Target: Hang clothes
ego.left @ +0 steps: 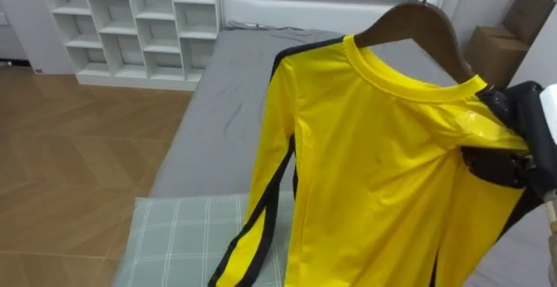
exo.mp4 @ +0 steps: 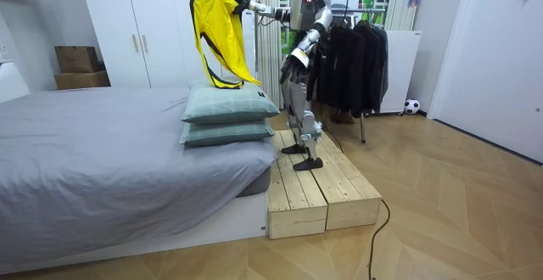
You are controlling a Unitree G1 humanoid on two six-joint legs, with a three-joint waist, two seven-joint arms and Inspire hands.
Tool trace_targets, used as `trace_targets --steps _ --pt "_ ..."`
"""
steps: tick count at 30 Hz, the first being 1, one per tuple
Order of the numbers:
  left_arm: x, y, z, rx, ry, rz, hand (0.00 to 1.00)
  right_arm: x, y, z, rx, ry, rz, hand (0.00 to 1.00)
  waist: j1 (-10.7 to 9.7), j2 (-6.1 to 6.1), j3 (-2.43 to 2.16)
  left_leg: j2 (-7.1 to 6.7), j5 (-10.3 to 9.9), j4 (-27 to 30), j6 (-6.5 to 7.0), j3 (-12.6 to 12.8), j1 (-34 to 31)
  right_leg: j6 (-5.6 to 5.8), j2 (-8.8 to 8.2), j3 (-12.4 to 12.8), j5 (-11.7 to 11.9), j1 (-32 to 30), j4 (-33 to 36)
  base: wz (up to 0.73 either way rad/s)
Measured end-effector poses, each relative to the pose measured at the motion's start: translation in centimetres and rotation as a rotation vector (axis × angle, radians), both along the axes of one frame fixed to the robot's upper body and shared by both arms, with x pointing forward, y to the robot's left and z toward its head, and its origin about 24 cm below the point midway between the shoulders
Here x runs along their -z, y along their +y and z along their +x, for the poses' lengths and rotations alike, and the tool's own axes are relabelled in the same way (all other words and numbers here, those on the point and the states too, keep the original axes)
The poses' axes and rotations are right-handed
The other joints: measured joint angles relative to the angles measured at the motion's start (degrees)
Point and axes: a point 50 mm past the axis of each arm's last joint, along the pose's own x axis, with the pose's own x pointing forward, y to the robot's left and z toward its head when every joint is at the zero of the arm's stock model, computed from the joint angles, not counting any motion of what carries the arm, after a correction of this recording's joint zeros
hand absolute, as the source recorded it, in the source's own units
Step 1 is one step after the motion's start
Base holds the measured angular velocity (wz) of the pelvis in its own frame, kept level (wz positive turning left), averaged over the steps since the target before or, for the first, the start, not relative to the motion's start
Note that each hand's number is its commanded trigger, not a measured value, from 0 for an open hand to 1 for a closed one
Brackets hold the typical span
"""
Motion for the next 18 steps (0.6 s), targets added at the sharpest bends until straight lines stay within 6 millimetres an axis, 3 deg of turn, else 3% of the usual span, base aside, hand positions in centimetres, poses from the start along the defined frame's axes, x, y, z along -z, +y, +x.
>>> trace_targets --steps 9,16,18 --pt "2.1 0.4 -4.9 -0.127 0.162 -0.014 0.00 -1.6 0.4 -0.7 -0.026 -0.065 -0.004 1.00 0.85 0.69 -0.50 0.02 -0.01 -0.28 0.01 0.65 0.08 0.01 0.00 0.87 -0.20 -0.37 0.11 -0.04" --pt "4.4 -0.5 -11.6 -0.209 0.416 -0.153 0.00 -1.6 0.2 -0.9 -0.016 -0.054 -0.001 1.00 0.90 -0.73 -0.16 0.00 -0.02 -0.75 0.01 0.78 0.26 0.05 0.08 1.30 -0.24 -0.44 0.00 -0.02" --pt "4.8 -0.9 -12.7 -0.203 0.465 -0.215 0.00 -1.9 0.3 -1.0 -0.022 -0.065 -0.004 1.00 0.89 -0.88 0.01 -0.02 -0.02 -0.79 0.03 0.74 0.16 0.06 0.06 1.27 -0.25 -0.52 -0.01 0.00"
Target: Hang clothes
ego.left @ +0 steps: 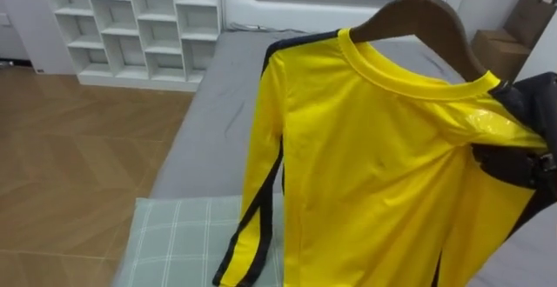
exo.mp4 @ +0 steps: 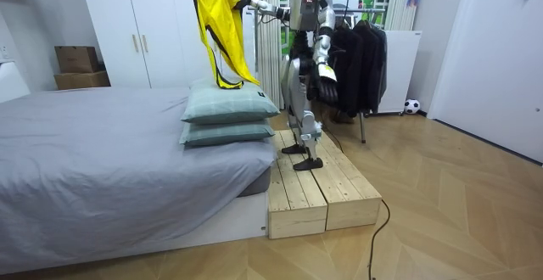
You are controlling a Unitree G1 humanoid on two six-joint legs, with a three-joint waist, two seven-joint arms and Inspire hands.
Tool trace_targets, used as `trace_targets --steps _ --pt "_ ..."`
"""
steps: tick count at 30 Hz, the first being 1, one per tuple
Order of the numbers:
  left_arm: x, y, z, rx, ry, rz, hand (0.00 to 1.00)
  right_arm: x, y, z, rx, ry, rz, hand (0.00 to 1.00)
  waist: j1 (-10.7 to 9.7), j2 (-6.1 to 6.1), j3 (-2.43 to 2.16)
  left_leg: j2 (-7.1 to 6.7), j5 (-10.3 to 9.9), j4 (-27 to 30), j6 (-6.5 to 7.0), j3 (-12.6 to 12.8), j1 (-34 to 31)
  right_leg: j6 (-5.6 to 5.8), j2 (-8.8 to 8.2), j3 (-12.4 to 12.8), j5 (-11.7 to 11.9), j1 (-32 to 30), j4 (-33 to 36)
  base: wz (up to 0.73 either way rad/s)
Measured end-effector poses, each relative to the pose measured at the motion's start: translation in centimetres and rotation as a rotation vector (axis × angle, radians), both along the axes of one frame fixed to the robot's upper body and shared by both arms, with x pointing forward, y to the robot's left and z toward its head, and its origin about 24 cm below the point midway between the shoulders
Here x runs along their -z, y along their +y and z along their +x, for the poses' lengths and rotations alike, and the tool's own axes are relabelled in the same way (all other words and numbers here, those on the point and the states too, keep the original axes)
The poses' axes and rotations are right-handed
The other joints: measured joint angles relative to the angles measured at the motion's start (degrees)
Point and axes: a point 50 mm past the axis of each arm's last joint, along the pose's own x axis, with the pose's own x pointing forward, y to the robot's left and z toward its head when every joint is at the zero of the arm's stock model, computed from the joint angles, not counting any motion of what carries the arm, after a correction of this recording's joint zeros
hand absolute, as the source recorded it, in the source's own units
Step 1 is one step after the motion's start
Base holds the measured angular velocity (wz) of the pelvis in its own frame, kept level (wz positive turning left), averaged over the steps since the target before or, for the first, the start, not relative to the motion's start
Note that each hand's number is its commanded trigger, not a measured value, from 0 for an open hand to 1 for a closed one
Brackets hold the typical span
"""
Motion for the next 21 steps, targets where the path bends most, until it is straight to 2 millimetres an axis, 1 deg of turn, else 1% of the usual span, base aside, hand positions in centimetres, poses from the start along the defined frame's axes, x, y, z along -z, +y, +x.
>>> trace_targets --steps 3,4,8,9,10,13,16,17,19,21 --pt "0.5 -0.6 -1.4 -0.012 0.057 -0.091 0.00 -0.3 -0.1 -0.1 0.002 -0.014 -0.003 1.00 0.07 -0.26 0.12 -0.01 -0.01 -0.02 0.01 -0.01 -0.11 0.06 -0.02 -0.16 -0.04 0.01 -0.02 0.03" --pt "0.7 -0.8 -1.5 -0.012 0.064 -0.121 0.00 -0.4 -0.1 -0.1 0.005 -0.018 -0.004 1.00 0.11 -0.32 0.16 -0.02 -0.01 -0.02 0.01 -0.02 -0.16 0.07 -0.03 -0.19 -0.05 -0.01 -0.05 0.00" --pt "1.0 -1.0 -1.2 -0.005 0.060 -0.173 0.00 -0.6 -0.4 -0.2 0.016 -0.027 -0.005 1.00 -0.05 -0.32 0.19 -0.12 -0.01 -0.05 0.02 -0.15 -0.53 0.12 -0.14 -0.52 -0.13 -0.24 -0.02 0.02" --pt "1.0 -1.1 -1.1 -0.004 0.058 -0.182 0.00 -0.8 -0.5 -0.3 0.019 -0.036 -0.007 1.00 -0.14 -0.55 0.09 -0.21 -0.01 -0.07 0.02 -0.36 -0.93 0.20 -0.26 -0.66 -0.26 -0.44 0.05 0.07" --pt "1.2 -1.2 -1.1 -0.004 0.059 -0.198 0.00 -1.1 -0.4 -0.4 0.019 -0.049 -0.007 1.00 -0.21 -0.29 0.25 -0.24 -0.01 -0.04 0.02 -0.39 -0.97 0.22 -0.28 -0.65 -0.29 -0.49 0.06 0.06" --pt "1.3 -1.4 -1.0 0.000 0.064 -0.225 0.00 -1.6 -0.2 -0.5 0.001 -0.075 0.021 1.00 -0.70 -0.36 0.18 -0.28 -0.01 0.00 0.02 -0.48 -0.96 0.29 -0.29 -0.68 -0.34 -0.48 0.03 0.00" --pt "1.4 -1.5 -1.0 -0.002 0.065 -0.238 0.00 -1.7 -0.2 -0.5 -0.010 -0.082 0.052 1.00 -0.87 -0.24 0.26 -0.33 -0.01 0.02 0.02 -0.50 -0.85 0.30 -0.35 -0.69 -0.34 -0.40 0.03 0.00" --pt "1.4 -1.6 -1.1 -0.003 0.066 -0.249 0.00 -1.7 -0.2 -0.5 -0.011 -0.083 0.056 1.00 -0.93 -0.39 0.16 -0.39 -0.01 0.03 0.02 -0.50 -0.80 0.34 -0.45 -0.73 -0.36 -0.35 0.03 0.00" --pt "1.6 -1.9 -1.1 -0.024 0.052 -0.278 0.00 -1.6 -0.3 -0.5 -0.018 -0.084 0.080 1.00 -1.15 -0.36 0.22 -0.49 -0.02 0.05 0.04 -0.43 -0.76 0.42 -0.97 -0.75 -0.40 -0.34 0.05 0.00" --pt "1.7 -2.1 -1.0 -0.029 0.043 -0.304 0.00 -1.6 -0.3 -0.5 -0.022 -0.086 0.096 1.00 -1.15 -0.32 0.26 -0.53 -0.08 0.08 0.13 -0.38 -0.76 0.51 -1.05 -0.75 -0.46 -0.34 0.05 0.00"
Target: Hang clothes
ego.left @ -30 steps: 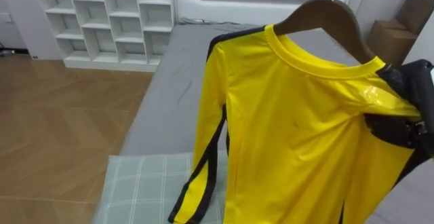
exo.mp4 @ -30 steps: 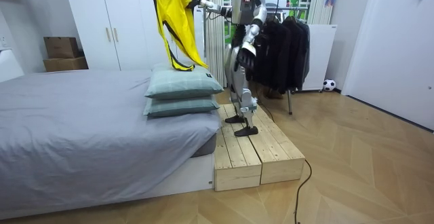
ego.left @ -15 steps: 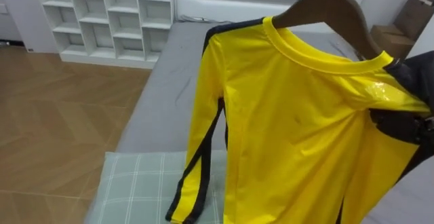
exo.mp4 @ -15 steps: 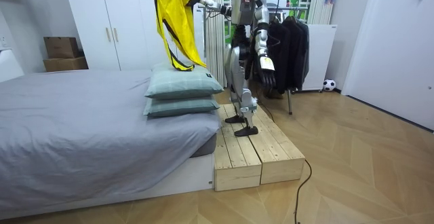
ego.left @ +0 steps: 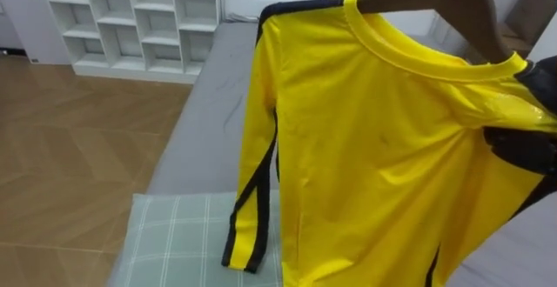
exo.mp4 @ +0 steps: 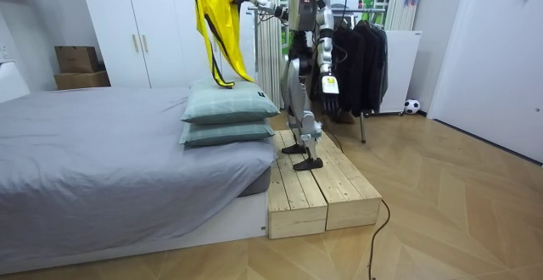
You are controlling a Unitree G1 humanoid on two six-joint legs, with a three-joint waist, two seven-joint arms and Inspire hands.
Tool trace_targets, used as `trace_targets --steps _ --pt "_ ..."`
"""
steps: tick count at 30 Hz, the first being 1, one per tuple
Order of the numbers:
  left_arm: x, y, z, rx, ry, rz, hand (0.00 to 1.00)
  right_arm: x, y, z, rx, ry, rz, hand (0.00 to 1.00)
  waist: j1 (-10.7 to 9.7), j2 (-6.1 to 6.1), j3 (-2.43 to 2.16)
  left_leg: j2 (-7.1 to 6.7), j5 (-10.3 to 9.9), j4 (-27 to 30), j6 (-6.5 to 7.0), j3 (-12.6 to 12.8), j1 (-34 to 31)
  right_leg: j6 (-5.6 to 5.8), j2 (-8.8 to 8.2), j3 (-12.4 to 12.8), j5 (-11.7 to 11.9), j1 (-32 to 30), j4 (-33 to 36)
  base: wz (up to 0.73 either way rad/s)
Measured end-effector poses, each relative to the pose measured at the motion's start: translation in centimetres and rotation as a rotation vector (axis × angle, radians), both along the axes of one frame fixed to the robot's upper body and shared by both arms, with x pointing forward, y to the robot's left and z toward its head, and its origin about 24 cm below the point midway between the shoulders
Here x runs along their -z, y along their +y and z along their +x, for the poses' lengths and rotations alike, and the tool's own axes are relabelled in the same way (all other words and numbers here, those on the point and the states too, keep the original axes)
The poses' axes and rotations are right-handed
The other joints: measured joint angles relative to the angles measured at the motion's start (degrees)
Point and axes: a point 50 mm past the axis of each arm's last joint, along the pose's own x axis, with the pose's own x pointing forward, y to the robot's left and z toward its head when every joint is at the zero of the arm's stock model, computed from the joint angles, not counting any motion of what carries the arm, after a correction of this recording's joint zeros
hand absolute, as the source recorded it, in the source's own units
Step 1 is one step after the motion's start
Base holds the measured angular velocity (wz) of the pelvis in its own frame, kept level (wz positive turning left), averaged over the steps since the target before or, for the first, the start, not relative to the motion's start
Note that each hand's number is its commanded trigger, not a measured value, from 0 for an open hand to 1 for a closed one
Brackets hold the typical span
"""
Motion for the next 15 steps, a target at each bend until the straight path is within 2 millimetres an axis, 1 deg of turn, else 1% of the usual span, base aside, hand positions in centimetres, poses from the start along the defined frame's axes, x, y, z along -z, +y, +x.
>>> trace_targets --steps 5,8,10,11,12,13,14,15 --pt "0.3 -0.6 -0.2 0.010 0.003 -0.067 0.00 0.0 0.0 0.0 -0.003 0.002 0.005 1.00 -0.18 -0.17 0.08 0.07 -0.18 -0.01 0.26 0.44 0.60 0.07 0.06 0.30 -0.10 0.24 0.00 -0.04" --pt "0.5 -1.1 -0.6 0.005 0.013 -0.107 0.00 0.0 0.0 0.0 -0.006 0.010 0.004 1.00 -1.04 -0.17 0.11 0.14 -0.32 0.01 0.47 1.02 0.69 0.08 0.06 0.55 -0.11 0.20 0.14 -0.06" --pt "0.5 -1.2 -0.7 0.007 0.013 -0.132 0.00 0.3 0.0 -0.1 -0.007 0.016 -0.002 1.00 -1.89 -0.23 0.10 0.30 -0.51 0.14 0.65 2.22 0.85 0.10 0.15 1.35 -0.10 -0.05 0.34 -0.17" --pt "0.5 -1.2 -0.7 0.007 0.012 -0.137 0.00 0.4 0.0 -0.2 -0.008 0.020 -0.003 1.00 -1.99 -0.27 0.07 0.33 -0.57 0.13 0.68 2.65 0.92 0.10 0.19 1.66 -0.10 -0.15 0.45 -0.33" --pt "0.6 -1.2 -0.7 0.002 0.010 -0.148 0.00 0.6 0.0 -0.4 -0.008 0.030 -0.002 1.00 -2.07 -0.21 0.08 0.58 -0.79 0.14 0.73 3.72 1.00 0.12 0.34 2.48 -0.09 -0.82 1.11 -0.43" --pt "0.6 -1.2 -0.6 -0.012 0.010 -0.157 0.00 1.0 -0.2 -0.7 -0.003 0.045 0.000 1.00 -2.24 -0.41 0.00 0.96 -0.97 0.21 0.72 4.75 1.12 0.14 0.53 3.51 -0.07 -1.16 1.30 -0.50" --pt "0.7 -1.2 -0.6 -0.016 0.014 -0.164 0.00 1.2 -0.2 -0.8 -0.001 0.053 0.003 1.00 -2.21 -0.37 -0.01 1.00 -1.08 0.23 0.71 5.40 1.21 0.14 0.64 3.89 -0.07 -1.53 1.67 -0.54" --pt "0.7 -1.1 -0.5 -0.013 0.019 -0.174 0.00 1.4 -0.3 -1.0 0.003 0.065 0.003 1.00 -2.34 -0.38 0.15 1.06 -1.34 0.37 0.70 6.98 1.80 0.15 0.95 5.36 -0.07 -2.71 2.60 -0.74"
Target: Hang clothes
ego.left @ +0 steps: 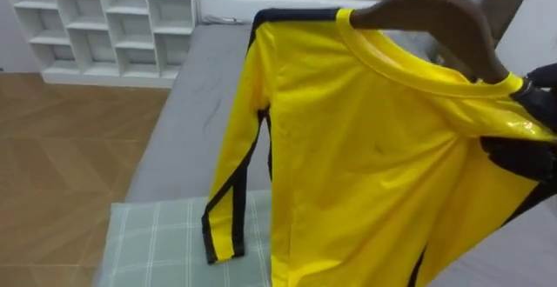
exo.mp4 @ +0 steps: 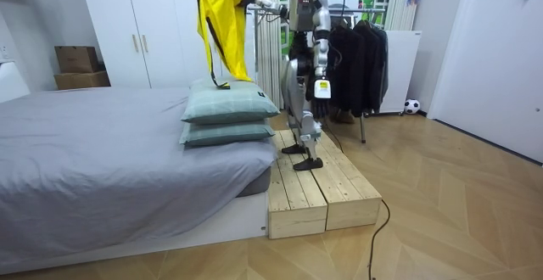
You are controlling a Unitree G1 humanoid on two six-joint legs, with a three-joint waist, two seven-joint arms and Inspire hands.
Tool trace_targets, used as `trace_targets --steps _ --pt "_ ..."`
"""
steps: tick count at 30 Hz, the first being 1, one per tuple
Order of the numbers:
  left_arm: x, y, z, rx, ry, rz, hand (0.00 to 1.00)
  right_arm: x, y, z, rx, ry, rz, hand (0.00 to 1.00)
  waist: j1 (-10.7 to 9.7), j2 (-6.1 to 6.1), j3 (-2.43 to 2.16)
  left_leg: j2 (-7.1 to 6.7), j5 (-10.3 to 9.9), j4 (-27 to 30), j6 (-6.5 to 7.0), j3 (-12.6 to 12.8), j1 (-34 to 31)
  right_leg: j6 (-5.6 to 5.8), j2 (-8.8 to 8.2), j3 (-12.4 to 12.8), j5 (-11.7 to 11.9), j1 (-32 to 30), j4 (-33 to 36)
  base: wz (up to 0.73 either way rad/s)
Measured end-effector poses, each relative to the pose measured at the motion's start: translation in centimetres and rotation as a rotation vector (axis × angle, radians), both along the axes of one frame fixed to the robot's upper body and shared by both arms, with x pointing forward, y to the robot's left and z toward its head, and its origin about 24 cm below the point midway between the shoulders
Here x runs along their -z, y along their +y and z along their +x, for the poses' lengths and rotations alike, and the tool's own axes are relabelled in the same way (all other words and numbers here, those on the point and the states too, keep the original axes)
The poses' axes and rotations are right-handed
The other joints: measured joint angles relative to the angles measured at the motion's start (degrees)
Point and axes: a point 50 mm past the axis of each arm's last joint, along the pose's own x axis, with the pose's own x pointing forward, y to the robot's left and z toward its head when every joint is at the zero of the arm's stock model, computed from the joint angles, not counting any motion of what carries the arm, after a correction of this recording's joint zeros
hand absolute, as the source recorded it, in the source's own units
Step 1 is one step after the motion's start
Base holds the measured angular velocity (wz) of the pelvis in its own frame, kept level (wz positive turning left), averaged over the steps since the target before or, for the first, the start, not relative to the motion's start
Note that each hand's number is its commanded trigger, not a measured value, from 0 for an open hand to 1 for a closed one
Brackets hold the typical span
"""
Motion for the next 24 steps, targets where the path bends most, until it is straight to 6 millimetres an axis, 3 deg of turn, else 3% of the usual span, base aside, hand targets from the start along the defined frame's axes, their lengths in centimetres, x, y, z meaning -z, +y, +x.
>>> trace_targets --steps 2,3,4,5,7,8,9,10,11,12,13,15,16,20,23,24 --pt "0.0 0.2 0.2 0.001 0.003 -0.008 0.00 0.2 0.1 0.0 -0.005 0.012 -0.001 1.00 0.31 0.13 0.08 0.58 -0.64 0.13 0.02 3.32 0.32 0.00 0.67 2.34 0.00 -1.46 1.38 -0.90" --pt "0.0 0.5 0.4 0.003 0.003 -0.009 0.00 0.2 0.2 0.0 -0.010 0.018 -0.002 1.00 0.85 0.17 0.18 0.96 -1.04 0.13 -0.07 6.15 0.79 -0.20 1.06 2.18 0.15 -2.81 2.22 -1.15" --pt "-0.1 0.8 0.3 0.002 0.008 -0.005 0.00 0.3 0.2 0.0 -0.017 0.025 -0.002 1.00 1.16 0.46 0.30 1.42 -1.63 0.30 -0.25 8.97 1.22 -0.56 0.96 -0.67 0.41 -3.64 2.71 -1.21" --pt "-0.2 0.9 0.2 0.000 0.011 -0.002 0.00 0.3 0.3 0.0 -0.018 0.027 -0.002 1.00 1.16 0.54 0.25 1.79 -2.00 0.52 -0.35 10.26 1.30 -0.76 0.90 -2.54 0.71 -3.98 2.75 -1.34" --pt "-0.3 1.3 0.0 -0.017 0.022 0.005 0.00 0.2 0.3 0.1 -0.022 0.027 0.000 1.00 2.44 0.69 0.28 2.77 -2.91 0.81 -0.96 17.26 2.07 -2.58 -0.08 -14.32 1.89 -5.57 3.03 -1.50" --pt "-0.2 1.3 0.3 -0.017 0.020 0.005 0.00 0.3 0.3 0.1 -0.024 0.028 0.001 1.00 2.66 0.75 0.26 3.07 -3.19 0.92 -1.05 18.97 2.09 -3.10 -0.38 -17.62 2.20 -6.00 3.14 -1.43" --pt "-0.2 1.3 0.5 -0.018 0.023 0.006 0.00 0.3 0.4 0.1 -0.028 0.030 0.000 1.00 3.33 1.14 0.31 3.62 -3.79 1.34 -1.30 22.26 2.04 -3.29 -1.08 -23.12 2.20 -6.59 4.44 -1.27" --pt "-0.1 1.3 1.0 -0.016 0.021 0.005 0.00 0.4 0.6 0.2 -0.033 0.035 -0.002 1.00 3.76 1.49 0.37 3.84 -4.28 1.80 -1.57 25.24 2.54 -3.16 -3.08 -26.14 0.55 -8.16 9.17 -1.15" --pt "-0.1 1.2 1.2 -0.009 0.021 0.004 0.00 0.5 0.7 0.2 -0.035 0.037 -0.003 1.00 3.74 1.73 0.37 3.81 -4.67 1.98 -1.71 26.30 3.00 -2.87 -4.79 -26.73 -0.44 -8.69 11.71 -0.98" --pt "-0.1 1.2 1.4 -0.011 0.012 0.002 0.00 0.6 0.9 0.3 -0.044 0.043 0.000 1.00 3.77 2.03 0.24 3.68 -5.42 2.67 -2.23 28.01 3.92 -1.61 -8.46 -26.50 -1.52 -8.77 14.59 -0.78" --pt "-0.1 1.5 1.7 -0.012 0.003 0.008 0.00 0.7 1.5 0.6 -0.067 0.046 0.006 1.00 3.64 1.71 0.28 3.69 -6.05 3.54 -2.94 29.11 4.50 0.10 -8.94 -23.90 -1.73 -8.92 14.25 -0.73" --pt "0.0 1.4 2.3 -0.009 -0.003 0.004 0.00 0.6 2.4 1.0 -0.103 0.044 0.005 1.00 3.19 1.49 0.21 4.25 -5.93 4.31 -3.25 29.76 4.79 -0.71 -7.48 -23.22 -1.55 -8.98 12.98 -0.53" --pt "0.1 1.0 2.6 -0.008 -0.005 -0.008 0.00 0.4 2.8 1.4 -0.123 0.038 0.004 1.00 2.82 1.83 0.44 4.90 -5.73 5.00 -3.60 29.67 4.84 -1.11 -6.28 -22.52 -0.82 -8.68 11.55 -0.48" --pt "0.3 0.8 2.9 0.005 0.024 -0.021 0.00 0.3 3.6 1.8 -0.156 0.035 0.030 1.00 2.25 2.11 0.57 6.61 -5.30 6.34 -4.31 30.90 5.03 -1.96 -3.42 -20.88 0.11 -8.11 9.09 -0.38" --pt "0.2 1.0 2.7 0.025 0.049 -0.013 0.00 0.4 4.2 2.0 -0.186 0.048 0.047 1.00 3.06 1.71 0.38 8.82 -5.13 11.71 -4.63 32.72 4.72 -3.34 -2.03 -21.73 -0.37 -8.00 8.36 -0.53" --pt "0.1 1.0 2.4 0.024 0.069 -0.005 0.00 0.4 4.6 2.2 -0.209 0.051 0.052 1.00 3.58 1.27 0.12 10.65 -5.09 17.62 -4.67 32.49 3.40 -4.12 -2.01 -22.47 -0.88 -7.64 8.38 -0.79"
